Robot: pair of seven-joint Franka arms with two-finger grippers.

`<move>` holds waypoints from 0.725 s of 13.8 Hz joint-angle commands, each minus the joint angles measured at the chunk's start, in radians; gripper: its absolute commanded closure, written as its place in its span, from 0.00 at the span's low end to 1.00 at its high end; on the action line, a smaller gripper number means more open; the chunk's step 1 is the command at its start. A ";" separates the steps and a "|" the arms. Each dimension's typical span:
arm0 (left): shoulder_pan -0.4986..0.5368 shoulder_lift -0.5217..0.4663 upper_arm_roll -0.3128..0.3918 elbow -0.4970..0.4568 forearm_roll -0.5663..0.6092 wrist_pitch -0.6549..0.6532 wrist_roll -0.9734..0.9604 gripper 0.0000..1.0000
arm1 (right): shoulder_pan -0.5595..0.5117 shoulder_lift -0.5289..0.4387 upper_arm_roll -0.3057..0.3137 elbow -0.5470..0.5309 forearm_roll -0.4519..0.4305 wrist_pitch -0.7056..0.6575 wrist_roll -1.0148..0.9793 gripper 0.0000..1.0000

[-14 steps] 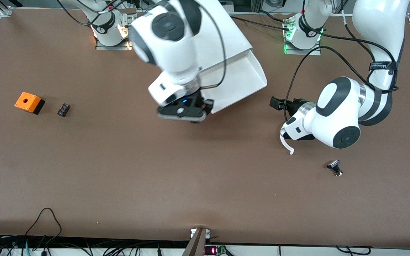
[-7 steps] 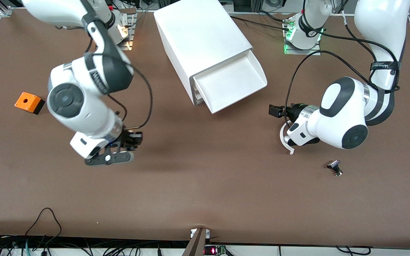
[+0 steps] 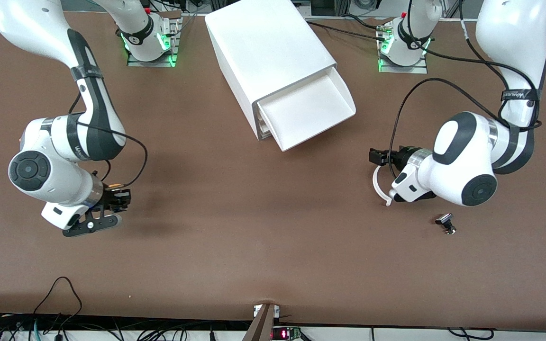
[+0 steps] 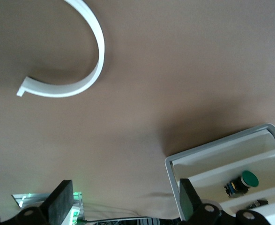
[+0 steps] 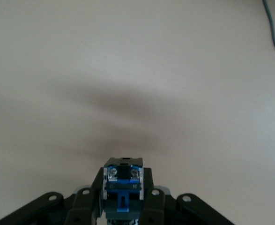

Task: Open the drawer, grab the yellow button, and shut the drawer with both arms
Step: 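Lift the button out with the right gripper while the left gripper withdraws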

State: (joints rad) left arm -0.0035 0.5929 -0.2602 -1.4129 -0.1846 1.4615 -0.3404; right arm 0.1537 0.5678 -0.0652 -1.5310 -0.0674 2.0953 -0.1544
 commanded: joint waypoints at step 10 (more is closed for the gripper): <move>-0.067 -0.251 -0.106 -0.403 0.017 0.480 -0.481 0.04 | -0.121 -0.011 -0.070 -0.351 0.078 0.367 -0.169 1.00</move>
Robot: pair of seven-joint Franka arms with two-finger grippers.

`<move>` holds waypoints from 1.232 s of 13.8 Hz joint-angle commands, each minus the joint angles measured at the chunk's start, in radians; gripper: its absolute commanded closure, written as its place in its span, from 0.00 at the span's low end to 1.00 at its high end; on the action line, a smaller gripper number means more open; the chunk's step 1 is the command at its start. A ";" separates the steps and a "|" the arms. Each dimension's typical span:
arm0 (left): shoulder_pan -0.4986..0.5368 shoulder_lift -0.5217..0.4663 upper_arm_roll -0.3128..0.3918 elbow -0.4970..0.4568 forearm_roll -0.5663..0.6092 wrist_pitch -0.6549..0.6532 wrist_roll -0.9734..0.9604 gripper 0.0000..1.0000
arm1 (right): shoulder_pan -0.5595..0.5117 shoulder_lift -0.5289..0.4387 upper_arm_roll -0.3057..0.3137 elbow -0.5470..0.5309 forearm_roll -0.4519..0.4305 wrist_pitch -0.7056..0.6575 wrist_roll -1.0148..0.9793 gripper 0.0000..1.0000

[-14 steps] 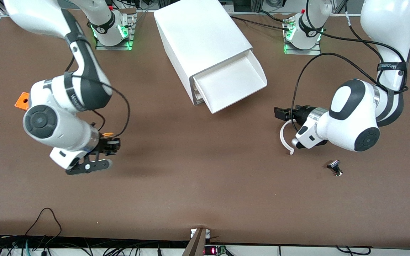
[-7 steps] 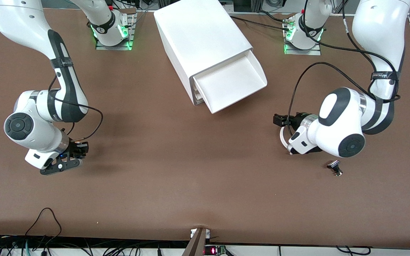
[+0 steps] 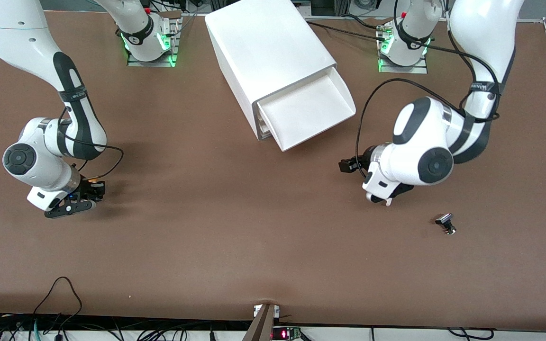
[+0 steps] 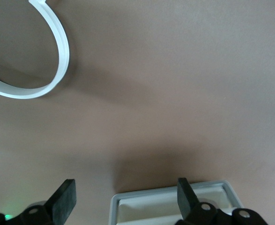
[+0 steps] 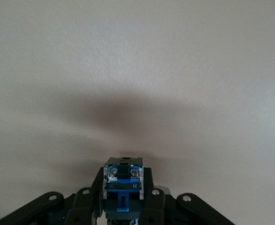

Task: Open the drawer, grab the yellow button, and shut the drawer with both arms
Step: 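Push the drawer shut with the left gripper while the right gripper holds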

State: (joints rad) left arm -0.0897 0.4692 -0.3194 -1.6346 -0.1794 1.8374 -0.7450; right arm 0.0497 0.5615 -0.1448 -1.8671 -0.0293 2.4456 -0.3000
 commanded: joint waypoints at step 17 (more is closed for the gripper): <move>0.010 -0.205 -0.355 -0.389 -0.015 0.250 -0.615 0.02 | -0.013 -0.149 0.068 0.009 0.049 -0.161 0.099 0.00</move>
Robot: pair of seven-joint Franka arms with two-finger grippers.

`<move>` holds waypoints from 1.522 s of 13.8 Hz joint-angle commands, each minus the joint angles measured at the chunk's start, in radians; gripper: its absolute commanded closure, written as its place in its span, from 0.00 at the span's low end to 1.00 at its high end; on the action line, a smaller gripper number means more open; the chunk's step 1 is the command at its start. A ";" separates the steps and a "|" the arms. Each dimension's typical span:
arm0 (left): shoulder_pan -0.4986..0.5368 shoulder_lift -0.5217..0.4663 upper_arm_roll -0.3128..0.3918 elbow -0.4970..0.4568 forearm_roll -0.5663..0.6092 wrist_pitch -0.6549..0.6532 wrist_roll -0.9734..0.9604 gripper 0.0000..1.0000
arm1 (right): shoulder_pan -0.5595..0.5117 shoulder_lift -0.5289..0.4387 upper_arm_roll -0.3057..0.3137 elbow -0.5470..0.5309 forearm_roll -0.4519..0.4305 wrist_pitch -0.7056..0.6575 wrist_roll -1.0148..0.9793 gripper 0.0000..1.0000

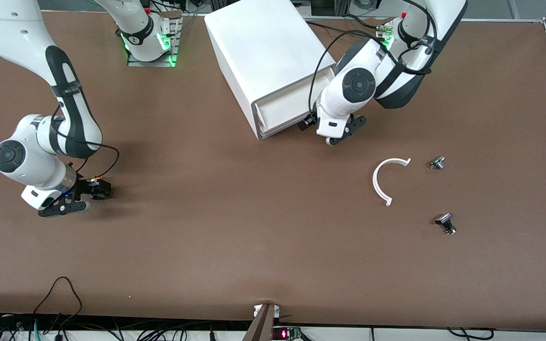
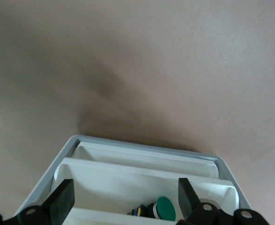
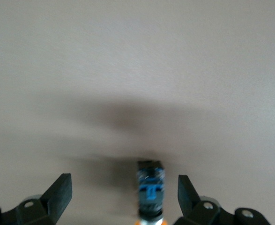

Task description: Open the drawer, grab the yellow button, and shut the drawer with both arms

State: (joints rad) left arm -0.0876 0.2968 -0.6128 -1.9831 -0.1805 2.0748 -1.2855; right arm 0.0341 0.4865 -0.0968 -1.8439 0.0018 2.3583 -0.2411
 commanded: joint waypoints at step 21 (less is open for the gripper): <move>0.268 -0.001 -0.099 0.303 0.263 -0.352 0.602 0.02 | 0.004 -0.359 0.075 0.377 0.000 -0.820 0.181 0.00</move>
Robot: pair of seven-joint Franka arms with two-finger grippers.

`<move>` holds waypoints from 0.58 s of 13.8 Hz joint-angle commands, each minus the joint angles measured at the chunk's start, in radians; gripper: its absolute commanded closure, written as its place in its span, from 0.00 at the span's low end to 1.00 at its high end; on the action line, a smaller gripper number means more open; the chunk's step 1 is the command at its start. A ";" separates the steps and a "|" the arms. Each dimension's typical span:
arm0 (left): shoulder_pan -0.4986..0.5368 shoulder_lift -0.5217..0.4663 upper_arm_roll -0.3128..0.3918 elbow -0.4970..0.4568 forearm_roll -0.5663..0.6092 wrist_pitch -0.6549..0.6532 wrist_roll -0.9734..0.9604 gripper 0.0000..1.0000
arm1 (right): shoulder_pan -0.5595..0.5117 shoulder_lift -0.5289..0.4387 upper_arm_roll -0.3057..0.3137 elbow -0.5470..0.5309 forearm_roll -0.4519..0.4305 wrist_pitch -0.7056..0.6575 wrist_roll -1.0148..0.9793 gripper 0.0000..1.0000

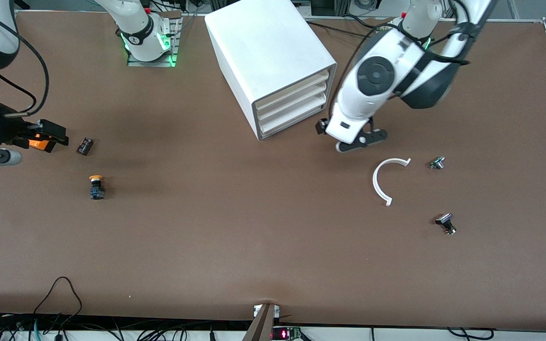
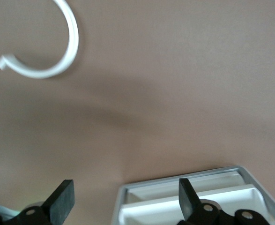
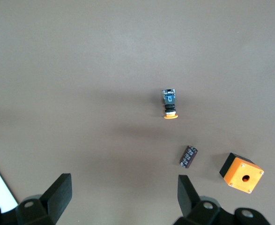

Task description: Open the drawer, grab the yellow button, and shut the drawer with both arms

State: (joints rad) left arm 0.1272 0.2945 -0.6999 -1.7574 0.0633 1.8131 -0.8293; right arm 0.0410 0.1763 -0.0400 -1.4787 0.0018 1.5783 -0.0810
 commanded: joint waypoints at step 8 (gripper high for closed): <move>-0.178 -0.233 0.485 0.104 -0.075 -0.204 0.675 0.01 | -0.001 -0.118 0.048 0.017 0.001 -0.066 0.115 0.00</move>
State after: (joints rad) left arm -0.0048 0.1294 -0.3135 -1.5950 0.0198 1.5943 -0.2658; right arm 0.0418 0.0768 0.0037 -1.4642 0.0014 1.5342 -0.0061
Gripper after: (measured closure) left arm 0.013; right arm 0.000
